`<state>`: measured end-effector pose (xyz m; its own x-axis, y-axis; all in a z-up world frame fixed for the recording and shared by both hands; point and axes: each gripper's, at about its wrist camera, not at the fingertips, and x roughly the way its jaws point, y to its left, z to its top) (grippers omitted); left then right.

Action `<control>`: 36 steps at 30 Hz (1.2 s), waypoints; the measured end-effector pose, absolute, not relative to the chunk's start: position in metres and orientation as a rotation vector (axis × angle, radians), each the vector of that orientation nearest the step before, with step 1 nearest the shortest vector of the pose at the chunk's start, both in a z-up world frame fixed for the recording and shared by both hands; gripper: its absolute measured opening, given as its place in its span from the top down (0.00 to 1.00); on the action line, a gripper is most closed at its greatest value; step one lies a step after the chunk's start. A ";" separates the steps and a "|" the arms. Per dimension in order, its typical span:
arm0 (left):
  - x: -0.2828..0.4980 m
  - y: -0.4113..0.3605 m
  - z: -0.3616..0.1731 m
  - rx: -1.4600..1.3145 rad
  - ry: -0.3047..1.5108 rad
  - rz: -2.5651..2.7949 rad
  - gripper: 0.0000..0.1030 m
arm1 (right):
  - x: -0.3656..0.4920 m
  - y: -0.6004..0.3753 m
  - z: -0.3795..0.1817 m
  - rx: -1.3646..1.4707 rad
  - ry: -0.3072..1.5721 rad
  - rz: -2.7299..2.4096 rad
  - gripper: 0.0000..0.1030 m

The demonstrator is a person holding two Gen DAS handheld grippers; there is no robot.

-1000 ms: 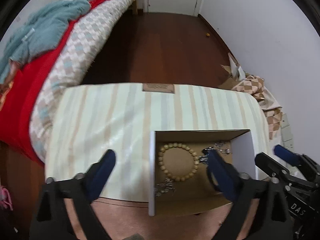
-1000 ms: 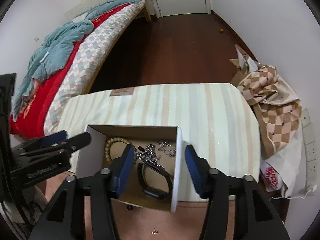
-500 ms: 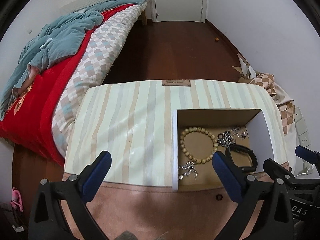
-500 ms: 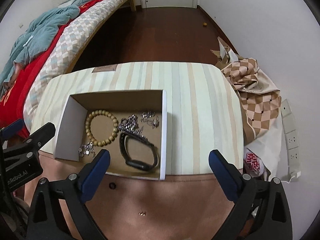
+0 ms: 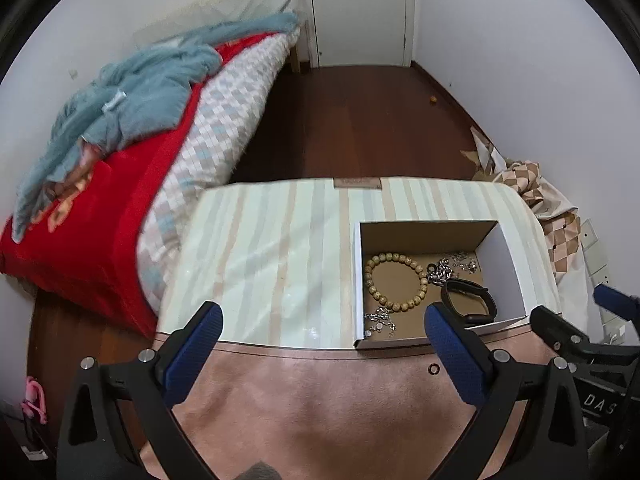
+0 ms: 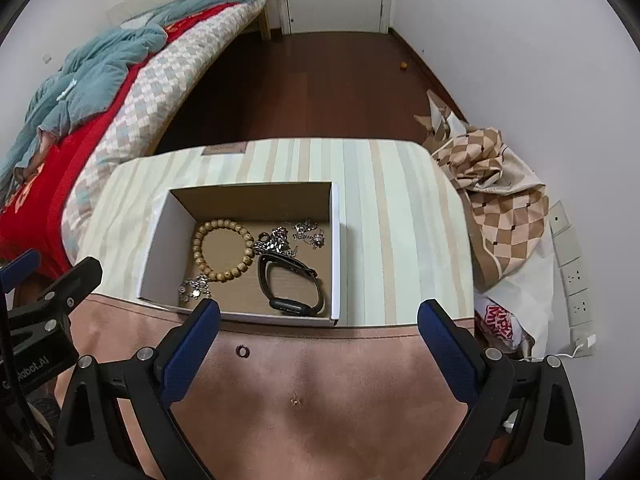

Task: Organize jewelry
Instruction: 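Move both grippers back over the cloth toward the remaining small pieces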

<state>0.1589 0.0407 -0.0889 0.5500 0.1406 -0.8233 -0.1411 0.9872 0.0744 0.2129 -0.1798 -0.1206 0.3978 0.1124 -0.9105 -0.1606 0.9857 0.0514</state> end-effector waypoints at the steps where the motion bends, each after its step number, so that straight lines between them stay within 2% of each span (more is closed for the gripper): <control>1: 0.154 0.040 -0.084 0.006 0.959 0.173 0.00 | 0.209 -0.181 -0.115 -0.048 1.134 0.170 0.03; 15: 0.106 0.041 -0.051 -0.032 0.887 0.179 0.00 | 0.153 -0.192 -0.055 -0.008 1.006 0.180 0.03; 19: 0.098 0.040 -0.073 -0.007 0.915 0.209 0.00 | 0.141 -0.199 -0.076 0.002 1.042 0.173 0.03; 24: 0.098 0.041 -0.126 0.014 1.011 0.245 0.00 | 0.131 -0.212 -0.140 0.045 1.116 0.149 0.05; 26: 0.101 0.041 -0.150 0.025 1.057 0.255 0.00 | 0.130 -0.215 -0.166 0.077 1.144 0.177 0.20; 27: 0.101 0.042 -0.157 0.029 1.072 0.260 0.00 | 0.129 -0.215 -0.180 0.098 1.166 0.193 0.36; 28: 0.102 0.043 -0.166 0.028 1.089 0.262 0.00 | 0.128 -0.213 -0.194 0.114 1.183 0.208 0.45; 35: 0.105 0.053 -0.202 0.042 1.152 0.289 0.00 | 0.124 -0.192 -0.239 0.079 1.174 0.263 0.59; 36: 0.105 0.054 -0.204 0.038 1.158 0.289 0.00 | 0.124 -0.189 -0.242 0.068 1.176 0.261 0.64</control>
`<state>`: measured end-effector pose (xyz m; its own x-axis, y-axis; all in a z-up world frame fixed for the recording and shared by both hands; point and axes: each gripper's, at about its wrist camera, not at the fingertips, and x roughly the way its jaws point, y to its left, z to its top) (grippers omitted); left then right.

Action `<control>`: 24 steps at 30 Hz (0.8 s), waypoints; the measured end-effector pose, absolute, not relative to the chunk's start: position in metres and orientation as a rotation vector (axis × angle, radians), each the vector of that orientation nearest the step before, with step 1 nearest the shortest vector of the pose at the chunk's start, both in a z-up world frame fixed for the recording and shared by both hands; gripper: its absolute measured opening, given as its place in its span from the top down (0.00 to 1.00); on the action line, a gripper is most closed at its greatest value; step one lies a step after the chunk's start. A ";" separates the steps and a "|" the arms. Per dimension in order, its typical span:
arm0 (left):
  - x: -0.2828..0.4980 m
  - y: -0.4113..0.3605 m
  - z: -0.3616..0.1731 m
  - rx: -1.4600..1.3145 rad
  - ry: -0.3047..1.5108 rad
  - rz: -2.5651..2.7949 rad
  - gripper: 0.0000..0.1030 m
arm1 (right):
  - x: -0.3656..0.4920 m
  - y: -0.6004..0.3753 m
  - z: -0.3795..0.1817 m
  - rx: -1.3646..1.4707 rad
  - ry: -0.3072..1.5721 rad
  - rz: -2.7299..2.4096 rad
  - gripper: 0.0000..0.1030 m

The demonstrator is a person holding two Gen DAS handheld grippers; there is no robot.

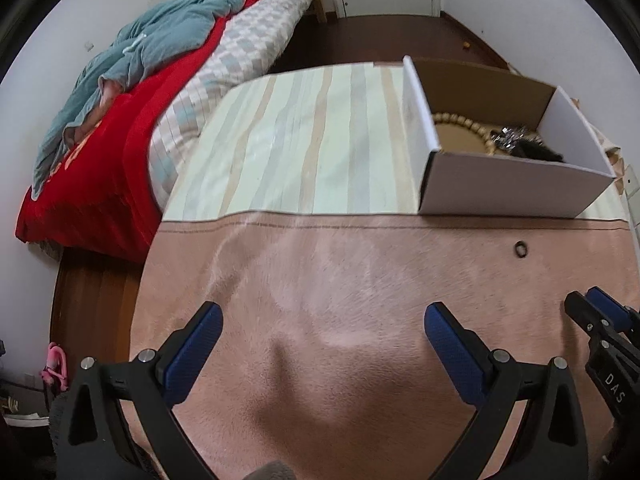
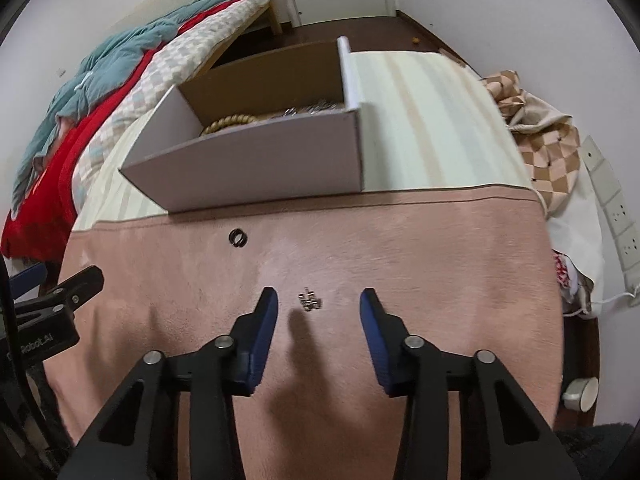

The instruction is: Organize jewelry

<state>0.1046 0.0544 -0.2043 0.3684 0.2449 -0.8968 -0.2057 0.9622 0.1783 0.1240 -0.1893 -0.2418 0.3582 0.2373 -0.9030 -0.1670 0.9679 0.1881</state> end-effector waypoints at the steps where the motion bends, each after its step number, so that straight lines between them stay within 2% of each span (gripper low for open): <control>1: 0.105 0.056 -0.207 0.033 1.163 0.290 0.00 | 0.124 -0.186 -0.245 0.058 1.179 0.264 0.69; 2: 0.105 0.057 -0.209 0.031 1.167 0.289 0.00 | 0.122 -0.182 -0.246 0.035 1.158 0.255 0.71; 4: 0.107 0.055 -0.211 0.029 1.171 0.283 0.00 | 0.120 -0.177 -0.246 0.015 1.149 0.258 0.91; 18: 0.152 -0.031 -0.218 -0.010 1.137 0.064 0.03 | 0.137 -0.243 -0.223 0.159 1.088 0.105 0.91; 19: 0.154 -0.037 -0.219 0.002 1.136 0.054 0.06 | 0.139 -0.248 -0.224 0.165 1.089 0.097 0.91; 20: 0.155 -0.042 -0.221 0.012 1.135 0.046 0.14 | 0.141 -0.251 -0.225 0.169 1.090 0.086 0.91; 24: 0.159 -0.049 -0.225 0.018 1.141 0.028 0.27 | 0.146 -0.261 -0.228 0.180 1.091 0.063 0.91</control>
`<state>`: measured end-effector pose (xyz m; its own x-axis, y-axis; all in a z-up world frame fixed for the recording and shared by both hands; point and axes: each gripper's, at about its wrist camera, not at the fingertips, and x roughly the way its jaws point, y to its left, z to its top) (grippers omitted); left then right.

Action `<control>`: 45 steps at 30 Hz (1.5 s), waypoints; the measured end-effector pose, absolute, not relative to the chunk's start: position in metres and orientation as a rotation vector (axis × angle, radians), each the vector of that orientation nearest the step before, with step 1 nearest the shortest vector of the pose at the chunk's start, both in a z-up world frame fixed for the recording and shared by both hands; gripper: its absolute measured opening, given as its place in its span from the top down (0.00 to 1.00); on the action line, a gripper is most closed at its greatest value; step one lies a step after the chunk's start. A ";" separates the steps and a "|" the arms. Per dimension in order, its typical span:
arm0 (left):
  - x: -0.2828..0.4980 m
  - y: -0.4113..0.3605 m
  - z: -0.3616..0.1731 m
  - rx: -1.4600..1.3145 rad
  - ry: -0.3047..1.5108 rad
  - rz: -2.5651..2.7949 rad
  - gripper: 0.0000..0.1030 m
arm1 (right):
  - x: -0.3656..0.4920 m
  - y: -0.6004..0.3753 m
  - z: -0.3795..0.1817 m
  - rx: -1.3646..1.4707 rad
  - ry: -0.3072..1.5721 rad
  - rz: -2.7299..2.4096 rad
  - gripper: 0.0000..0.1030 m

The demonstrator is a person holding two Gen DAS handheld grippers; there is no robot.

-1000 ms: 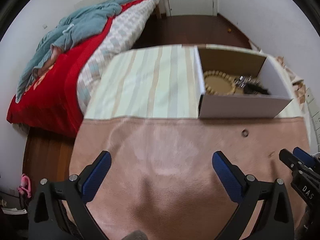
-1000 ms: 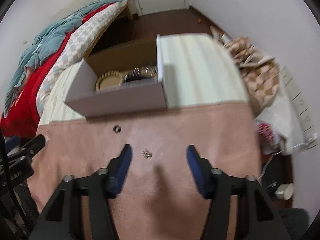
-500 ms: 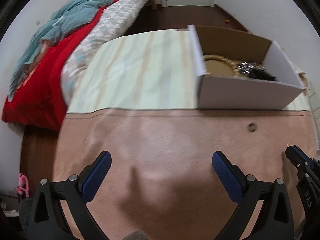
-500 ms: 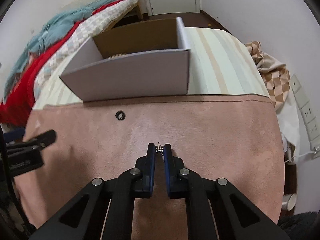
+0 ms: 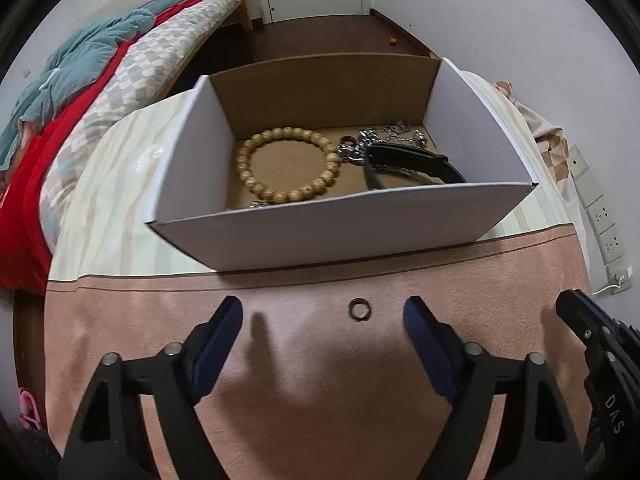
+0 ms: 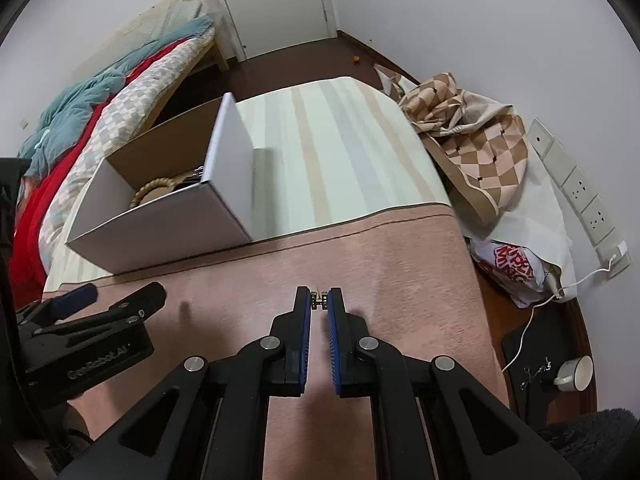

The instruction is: Organize jewelry

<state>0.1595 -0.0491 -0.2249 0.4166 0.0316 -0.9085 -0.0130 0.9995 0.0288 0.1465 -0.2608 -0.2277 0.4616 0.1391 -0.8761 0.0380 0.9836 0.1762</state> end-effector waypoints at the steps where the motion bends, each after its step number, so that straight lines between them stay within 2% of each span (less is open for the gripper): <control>1: 0.160 -0.051 -0.226 0.018 1.140 0.026 0.38 | 0.147 -0.263 -0.229 0.180 1.091 0.059 0.91; 2: 0.160 -0.052 -0.227 0.017 1.144 0.021 0.46 | 0.148 -0.265 -0.230 0.182 1.091 0.057 0.91; 3: 0.159 -0.052 -0.228 0.015 1.148 0.017 0.50 | 0.150 -0.266 -0.231 0.186 1.091 0.054 0.91; 4: 0.159 -0.053 -0.230 0.013 1.150 0.013 0.62 | 0.149 -0.266 -0.232 0.187 1.090 0.052 0.91; 5: 0.159 -0.053 -0.231 0.010 1.151 0.008 0.70 | 0.151 -0.267 -0.232 0.188 1.089 0.049 0.91; 7: 0.157 -0.054 -0.231 0.008 1.134 -0.003 0.78 | 0.152 -0.267 -0.233 0.191 1.087 0.043 0.91; 9: 0.156 -0.056 -0.232 0.018 1.127 -0.017 0.91 | 0.152 -0.268 -0.232 0.193 1.085 0.038 0.91; 18: 0.153 -0.052 -0.219 0.007 1.096 -0.040 0.91 | 0.150 -0.270 -0.219 0.212 1.056 0.041 0.91; 26: 0.144 -0.028 -0.156 -0.061 1.025 -0.091 0.91 | 0.152 -0.259 -0.179 0.245 1.013 0.129 0.91; 31: 0.171 -0.002 -0.128 -0.126 1.024 -0.099 0.91 | 0.181 -0.239 -0.153 0.310 1.020 0.264 0.91; 40: 0.240 0.027 -0.138 -0.154 1.136 -0.077 0.90 | 0.267 -0.188 -0.172 0.262 1.216 0.425 0.91; 45: 0.259 0.030 -0.144 -0.166 1.194 -0.047 0.86 | 0.283 -0.175 -0.189 0.213 1.326 0.439 0.91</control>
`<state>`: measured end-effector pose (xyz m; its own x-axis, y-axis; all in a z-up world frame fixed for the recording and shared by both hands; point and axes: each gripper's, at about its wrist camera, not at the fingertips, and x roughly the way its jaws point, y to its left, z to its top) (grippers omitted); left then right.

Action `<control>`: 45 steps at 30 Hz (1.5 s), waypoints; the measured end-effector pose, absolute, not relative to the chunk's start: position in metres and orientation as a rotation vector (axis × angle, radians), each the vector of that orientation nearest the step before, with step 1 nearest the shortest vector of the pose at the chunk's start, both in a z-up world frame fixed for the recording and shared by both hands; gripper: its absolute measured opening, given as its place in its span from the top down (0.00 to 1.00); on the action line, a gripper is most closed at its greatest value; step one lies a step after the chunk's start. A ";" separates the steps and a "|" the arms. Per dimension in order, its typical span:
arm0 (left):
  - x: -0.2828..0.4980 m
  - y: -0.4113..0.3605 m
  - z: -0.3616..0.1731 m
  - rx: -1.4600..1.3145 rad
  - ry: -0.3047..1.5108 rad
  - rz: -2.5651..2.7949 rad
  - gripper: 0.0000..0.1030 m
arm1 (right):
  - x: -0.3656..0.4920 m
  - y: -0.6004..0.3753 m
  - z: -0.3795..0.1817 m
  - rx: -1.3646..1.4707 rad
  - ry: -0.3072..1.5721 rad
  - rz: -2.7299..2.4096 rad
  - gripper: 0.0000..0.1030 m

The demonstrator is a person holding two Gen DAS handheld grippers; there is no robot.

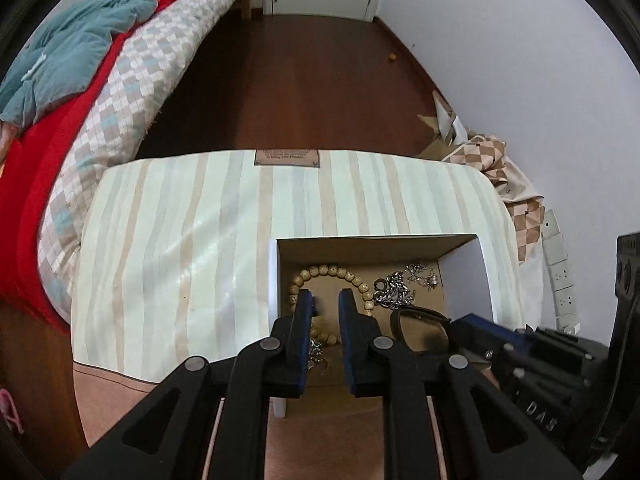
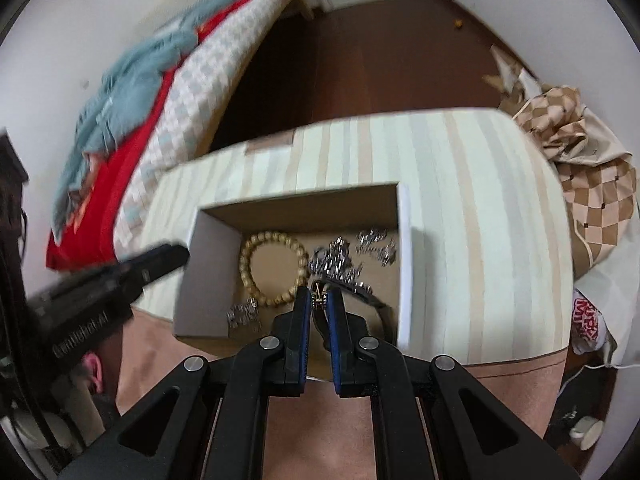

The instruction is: Organize jewelry

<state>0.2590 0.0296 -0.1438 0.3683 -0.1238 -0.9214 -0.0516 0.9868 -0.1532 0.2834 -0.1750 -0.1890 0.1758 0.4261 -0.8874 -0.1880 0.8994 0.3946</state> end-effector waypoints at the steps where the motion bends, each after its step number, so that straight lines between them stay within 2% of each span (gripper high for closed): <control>1: 0.261 0.030 -0.144 -0.165 1.199 -0.039 0.83 | 0.285 -0.174 -0.191 0.213 1.341 0.441 0.90; 2: 0.261 0.030 -0.144 -0.163 1.199 -0.033 0.76 | 0.285 -0.174 -0.191 0.208 1.348 0.439 0.89; 3: 0.262 0.031 -0.144 -0.161 1.198 -0.028 0.70 | 0.286 -0.175 -0.190 0.208 1.349 0.437 0.83; 4: 0.262 0.032 -0.142 -0.161 1.193 -0.021 0.53 | 0.286 -0.177 -0.188 0.214 1.348 0.437 0.74; 5: 0.262 0.033 -0.141 -0.162 1.186 -0.016 0.38 | 0.286 -0.178 -0.185 0.216 1.344 0.434 0.69; 6: 0.261 0.035 -0.139 -0.167 1.177 -0.010 0.35 | 0.285 -0.180 -0.182 0.215 1.335 0.426 0.65; 10: 0.257 0.042 -0.132 -0.164 1.162 0.025 0.34 | 0.285 -0.188 -0.172 0.216 1.319 0.392 0.62; 12: 0.253 0.046 -0.131 -0.166 1.158 0.044 0.22 | 0.280 -0.190 -0.166 0.173 1.296 0.354 0.58; 13: 0.250 0.047 -0.131 -0.161 1.158 0.053 0.13 | 0.278 -0.191 -0.164 0.151 1.290 0.333 0.54; 14: 0.246 0.048 -0.131 -0.148 1.155 0.068 0.10 | 0.276 -0.192 -0.163 0.125 1.286 0.315 0.51; 16: 0.239 0.047 -0.133 -0.127 1.155 0.090 0.10 | 0.270 -0.191 -0.161 0.075 1.274 0.279 0.34; 17: 0.233 0.047 -0.136 -0.119 1.160 0.095 0.09 | 0.267 -0.191 -0.160 0.046 1.268 0.259 0.29; 18: 0.230 0.047 -0.137 -0.114 1.163 0.101 0.08 | 0.264 -0.191 -0.160 0.031 1.264 0.247 0.18; 19: 0.226 0.047 -0.139 -0.107 1.164 0.108 0.02 | 0.260 -0.191 -0.161 0.012 1.261 0.230 0.10; 21: 0.217 0.045 -0.142 -0.088 1.162 0.124 0.00 | 0.253 -0.191 -0.163 -0.029 1.258 0.183 0.06; 24: 0.204 0.044 -0.141 -0.069 1.150 0.145 0.00 | 0.243 -0.195 -0.165 -0.047 1.258 0.151 0.03; 31: 0.174 0.041 -0.120 -0.063 1.109 0.144 0.00 | 0.217 -0.201 -0.148 -0.040 1.235 0.126 0.02; 45: 0.089 0.031 -0.022 -0.077 0.961 0.115 0.00 | 0.132 -0.213 -0.034 -0.025 1.055 0.116 0.02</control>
<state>0.0895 0.0310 -0.0224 0.5677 0.0637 -0.8208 -0.1318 0.9912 -0.0142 0.1321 -0.2126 -0.0342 0.4881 0.0834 -0.8688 -0.1074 0.9936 0.0350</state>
